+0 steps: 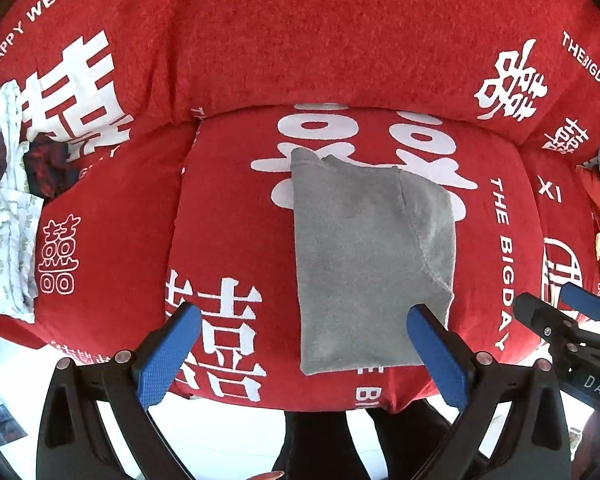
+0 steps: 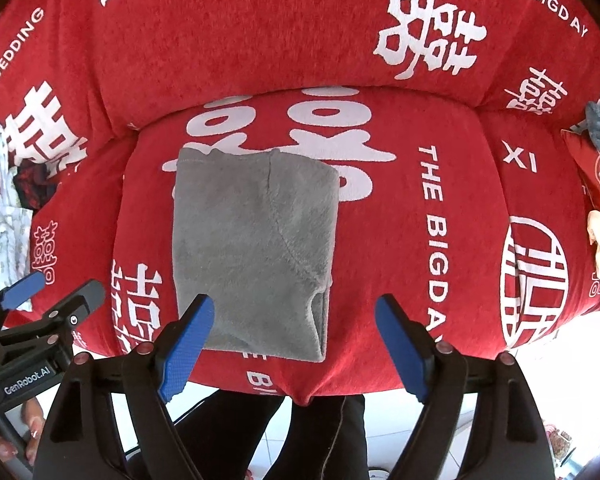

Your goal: Fold small clothes

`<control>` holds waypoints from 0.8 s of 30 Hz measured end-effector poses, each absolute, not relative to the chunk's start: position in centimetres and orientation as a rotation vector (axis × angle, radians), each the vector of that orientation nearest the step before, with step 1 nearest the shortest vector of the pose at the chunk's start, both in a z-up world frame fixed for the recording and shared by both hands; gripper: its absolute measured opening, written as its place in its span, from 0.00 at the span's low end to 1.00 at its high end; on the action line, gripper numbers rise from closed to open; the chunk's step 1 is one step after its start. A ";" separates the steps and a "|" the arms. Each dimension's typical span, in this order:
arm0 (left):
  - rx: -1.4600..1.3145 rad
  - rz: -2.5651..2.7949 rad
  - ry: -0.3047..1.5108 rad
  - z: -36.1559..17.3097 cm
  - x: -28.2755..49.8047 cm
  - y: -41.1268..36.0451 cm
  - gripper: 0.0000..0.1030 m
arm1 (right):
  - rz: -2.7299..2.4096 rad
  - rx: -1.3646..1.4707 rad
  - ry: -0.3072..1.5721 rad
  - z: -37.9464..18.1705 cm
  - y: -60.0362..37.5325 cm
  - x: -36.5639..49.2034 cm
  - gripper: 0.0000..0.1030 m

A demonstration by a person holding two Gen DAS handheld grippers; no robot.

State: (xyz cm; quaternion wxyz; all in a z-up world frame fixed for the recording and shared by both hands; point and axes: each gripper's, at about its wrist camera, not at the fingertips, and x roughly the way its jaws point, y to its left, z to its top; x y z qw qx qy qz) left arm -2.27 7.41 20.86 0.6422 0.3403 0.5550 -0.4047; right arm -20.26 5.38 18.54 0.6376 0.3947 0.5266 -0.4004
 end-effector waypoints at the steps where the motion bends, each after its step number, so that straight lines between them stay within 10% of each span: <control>1: 0.783 -0.921 1.262 20.8 -2.3 7.4 1.00 | -0.915 0.904 1.203 18.5 5.4 -20.3 0.82; 24: 0.807 -0.905 1.279 20.5 -2.3 7.6 1.00 | -0.919 0.905 1.221 18.3 5.5 -20.0 0.82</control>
